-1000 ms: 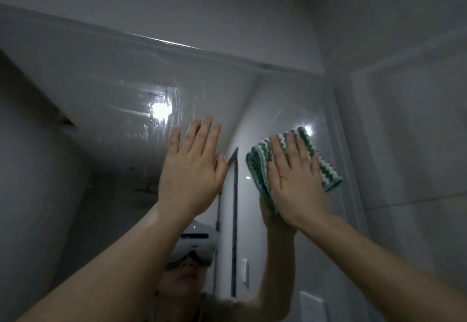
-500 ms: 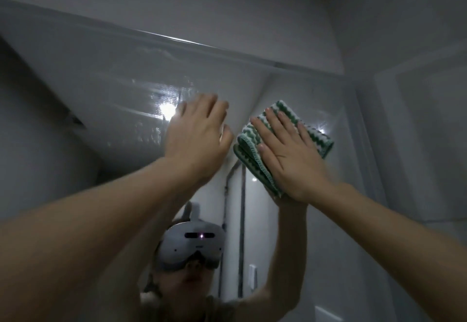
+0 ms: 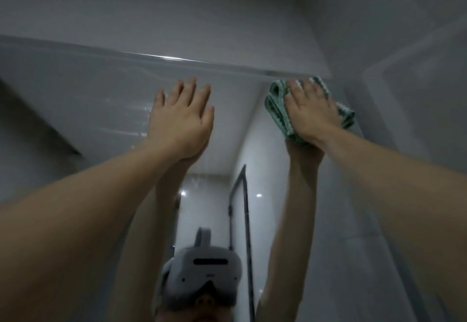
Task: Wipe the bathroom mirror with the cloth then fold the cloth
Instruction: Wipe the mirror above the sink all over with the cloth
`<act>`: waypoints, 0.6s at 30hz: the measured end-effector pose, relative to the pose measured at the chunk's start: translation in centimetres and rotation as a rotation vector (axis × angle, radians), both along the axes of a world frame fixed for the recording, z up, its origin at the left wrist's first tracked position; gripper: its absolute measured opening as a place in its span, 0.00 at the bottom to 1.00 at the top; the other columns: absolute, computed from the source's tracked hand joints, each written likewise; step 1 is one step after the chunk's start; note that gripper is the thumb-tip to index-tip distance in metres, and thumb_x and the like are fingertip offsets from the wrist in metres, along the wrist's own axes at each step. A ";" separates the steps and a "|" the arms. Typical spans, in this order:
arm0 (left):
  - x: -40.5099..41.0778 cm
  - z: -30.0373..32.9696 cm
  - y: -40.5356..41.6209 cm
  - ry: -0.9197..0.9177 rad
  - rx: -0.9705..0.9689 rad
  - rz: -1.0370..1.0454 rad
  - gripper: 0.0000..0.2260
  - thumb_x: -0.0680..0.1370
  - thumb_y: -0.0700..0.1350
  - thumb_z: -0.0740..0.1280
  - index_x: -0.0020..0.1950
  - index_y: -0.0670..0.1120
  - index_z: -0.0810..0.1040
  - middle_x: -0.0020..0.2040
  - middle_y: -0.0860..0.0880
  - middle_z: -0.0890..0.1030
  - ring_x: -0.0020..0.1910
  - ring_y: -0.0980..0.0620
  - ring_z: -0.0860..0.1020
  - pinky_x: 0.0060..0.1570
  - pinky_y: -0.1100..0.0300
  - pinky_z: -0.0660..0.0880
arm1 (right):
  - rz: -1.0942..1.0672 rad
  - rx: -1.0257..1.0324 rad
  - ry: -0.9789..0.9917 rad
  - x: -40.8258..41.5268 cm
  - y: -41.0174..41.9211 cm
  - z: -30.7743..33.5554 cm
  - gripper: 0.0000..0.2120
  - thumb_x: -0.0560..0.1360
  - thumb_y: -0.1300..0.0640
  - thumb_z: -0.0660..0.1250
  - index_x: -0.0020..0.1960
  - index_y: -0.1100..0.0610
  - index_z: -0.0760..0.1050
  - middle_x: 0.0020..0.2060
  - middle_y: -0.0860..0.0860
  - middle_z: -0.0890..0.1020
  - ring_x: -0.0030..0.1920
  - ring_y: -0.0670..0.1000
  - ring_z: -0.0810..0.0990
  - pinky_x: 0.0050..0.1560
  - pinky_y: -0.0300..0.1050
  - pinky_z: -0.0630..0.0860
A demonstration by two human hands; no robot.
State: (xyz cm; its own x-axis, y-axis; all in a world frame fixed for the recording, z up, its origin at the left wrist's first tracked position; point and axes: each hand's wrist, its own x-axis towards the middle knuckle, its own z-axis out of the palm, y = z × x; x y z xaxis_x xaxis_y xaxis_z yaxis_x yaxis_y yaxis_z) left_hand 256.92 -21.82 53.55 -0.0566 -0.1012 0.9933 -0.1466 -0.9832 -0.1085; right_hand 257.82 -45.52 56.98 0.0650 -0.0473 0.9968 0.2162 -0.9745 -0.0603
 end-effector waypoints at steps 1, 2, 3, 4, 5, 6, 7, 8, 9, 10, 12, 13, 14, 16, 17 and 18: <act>0.0 0.0 0.0 -0.003 0.002 0.001 0.23 0.82 0.53 0.46 0.77 0.54 0.51 0.78 0.50 0.49 0.76 0.50 0.47 0.73 0.49 0.42 | -0.002 0.023 0.005 0.1 -0.6 0.1 0.24 0.82 0.46 0.43 0.77 0.47 0.48 0.77 0.50 0.49 0.76 0.50 0.45 0.75 0.52 0.43; 0.1 -0.1 0.1 -0.006 0.005 0.007 0.23 0.82 0.54 0.46 0.77 0.54 0.51 0.78 0.50 0.49 0.76 0.50 0.47 0.73 0.49 0.42 | -0.003 0.039 0.010 0.2 -0.9 0.2 0.24 0.82 0.46 0.42 0.77 0.47 0.48 0.77 0.50 0.49 0.76 0.50 0.45 0.75 0.52 0.42; 0.2 -0.1 0.1 -0.010 0.009 0.011 0.23 0.82 0.54 0.46 0.77 0.54 0.50 0.78 0.50 0.48 0.76 0.50 0.46 0.73 0.49 0.42 | -0.003 0.054 0.013 0.3 -1.3 0.3 0.24 0.82 0.46 0.42 0.77 0.47 0.47 0.77 0.50 0.48 0.76 0.50 0.45 0.75 0.52 0.42; 0.2 -0.1 0.1 -0.013 0.010 0.012 0.23 0.82 0.54 0.46 0.77 0.54 0.50 0.78 0.50 0.48 0.76 0.50 0.46 0.73 0.49 0.42 | -0.009 0.073 0.013 0.3 -1.7 0.3 0.24 0.82 0.46 0.42 0.77 0.47 0.47 0.77 0.50 0.48 0.76 0.50 0.45 0.75 0.52 0.41; 0.2 -0.1 0.2 -0.017 0.008 0.011 0.23 0.82 0.54 0.46 0.77 0.54 0.50 0.78 0.50 0.48 0.76 0.50 0.46 0.73 0.49 0.42 | -0.018 0.098 0.014 0.4 -2.2 0.5 0.24 0.82 0.46 0.42 0.77 0.48 0.47 0.77 0.50 0.48 0.76 0.50 0.44 0.75 0.52 0.41; 0.3 -0.1 0.2 -0.020 0.004 0.012 0.23 0.82 0.54 0.46 0.77 0.54 0.50 0.78 0.50 0.48 0.76 0.51 0.46 0.73 0.50 0.41 | -0.028 0.129 0.021 0.5 -2.8 0.6 0.24 0.82 0.46 0.42 0.77 0.48 0.47 0.77 0.49 0.47 0.76 0.50 0.44 0.75 0.52 0.41; 0.3 -0.1 0.2 -0.025 -0.001 0.013 0.23 0.82 0.54 0.46 0.77 0.54 0.49 0.78 0.50 0.48 0.76 0.51 0.46 0.73 0.50 0.42 | -0.034 0.163 0.029 0.5 -3.3 0.6 0.24 0.82 0.46 0.41 0.77 0.48 0.46 0.77 0.49 0.47 0.76 0.50 0.44 0.75 0.52 0.40; 0.3 -0.2 0.2 -0.029 -0.004 0.013 0.23 0.82 0.54 0.46 0.77 0.54 0.49 0.78 0.50 0.48 0.76 0.51 0.46 0.73 0.50 0.42 | -0.038 0.194 0.034 0.5 -3.8 0.7 0.24 0.82 0.46 0.41 0.77 0.48 0.46 0.77 0.50 0.47 0.76 0.50 0.43 0.75 0.52 0.40; 0.4 -0.2 0.1 -0.033 -0.005 0.013 0.23 0.82 0.54 0.46 0.77 0.54 0.49 0.78 0.50 0.48 0.76 0.51 0.46 0.73 0.50 0.42 | -0.040 0.224 0.034 0.5 -3.9 0.8 0.24 0.82 0.47 0.41 0.77 0.48 0.46 0.77 0.50 0.47 0.76 0.50 0.44 0.75 0.52 0.40; 0.4 -0.2 0.0 -0.034 -0.004 0.014 0.23 0.82 0.54 0.46 0.77 0.54 0.49 0.78 0.50 0.48 0.76 0.51 0.46 0.73 0.49 0.42 | -0.041 0.255 0.035 0.5 -3.8 0.8 0.24 0.82 0.47 0.41 0.77 0.49 0.46 0.77 0.50 0.47 0.76 0.51 0.44 0.75 0.53 0.41; 0.3 -0.2 -0.1 -0.036 -0.006 0.011 0.24 0.82 0.54 0.46 0.78 0.53 0.49 0.78 0.50 0.48 0.76 0.50 0.46 0.73 0.49 0.42 | -0.030 0.327 0.060 0.1 -2.8 1.0 0.24 0.82 0.47 0.41 0.77 0.49 0.45 0.77 0.51 0.46 0.76 0.52 0.43 0.75 0.55 0.40; 0.3 -0.2 -0.2 -0.038 -0.006 0.009 0.24 0.82 0.54 0.46 0.77 0.53 0.49 0.78 0.50 0.48 0.76 0.50 0.46 0.73 0.49 0.42 | -0.022 0.356 0.075 0.0 -1.8 1.1 0.24 0.82 0.48 0.41 0.77 0.49 0.45 0.77 0.51 0.45 0.76 0.52 0.42 0.74 0.56 0.39; 0.3 -0.2 -0.2 -0.040 -0.005 0.009 0.24 0.82 0.54 0.46 0.77 0.53 0.49 0.78 0.50 0.48 0.76 0.50 0.46 0.73 0.49 0.42 | -0.024 0.357 0.077 -0.1 -0.5 1.2 0.24 0.82 0.48 0.41 0.77 0.49 0.46 0.77 0.50 0.45 0.76 0.52 0.42 0.74 0.56 0.39; 0.4 -0.1 -0.3 -0.049 -0.010 0.010 0.24 0.82 0.54 0.46 0.77 0.53 0.50 0.78 0.50 0.49 0.76 0.50 0.47 0.73 0.48 0.42 | -0.047 0.240 0.028 -0.1 3.1 1.2 0.24 0.82 0.48 0.42 0.77 0.49 0.46 0.77 0.50 0.46 0.76 0.52 0.42 0.74 0.56 0.38; 0.4 -0.1 -0.3 -0.052 -0.012 0.010 0.24 0.82 0.54 0.46 0.77 0.53 0.50 0.78 0.50 0.49 0.76 0.50 0.47 0.73 0.48 0.42 | -0.044 0.141 -0.007 0.0 5.4 0.9 0.24 0.82 0.48 0.42 0.77 0.49 0.46 0.77 0.50 0.47 0.76 0.51 0.43 0.75 0.56 0.39; 0.4 -0.2 -0.3 -0.052 -0.015 0.008 0.24 0.82 0.53 0.46 0.78 0.52 0.50 0.78 0.50 0.49 0.76 0.50 0.47 0.73 0.48 0.42 | -0.018 0.039 -0.035 -0.1 7.8 0.6 0.24 0.82 0.48 0.42 0.77 0.48 0.47 0.77 0.50 0.47 0.76 0.51 0.43 0.75 0.56 0.39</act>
State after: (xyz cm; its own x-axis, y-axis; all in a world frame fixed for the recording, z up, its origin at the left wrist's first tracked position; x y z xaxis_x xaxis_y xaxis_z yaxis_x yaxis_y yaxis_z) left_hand 257.34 -22.07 53.37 -0.1078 -0.0866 0.9904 -0.1333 -0.9859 -0.1008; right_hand 257.70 -37.73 57.55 0.0284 -0.0873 0.9958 0.2008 -0.9754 -0.0913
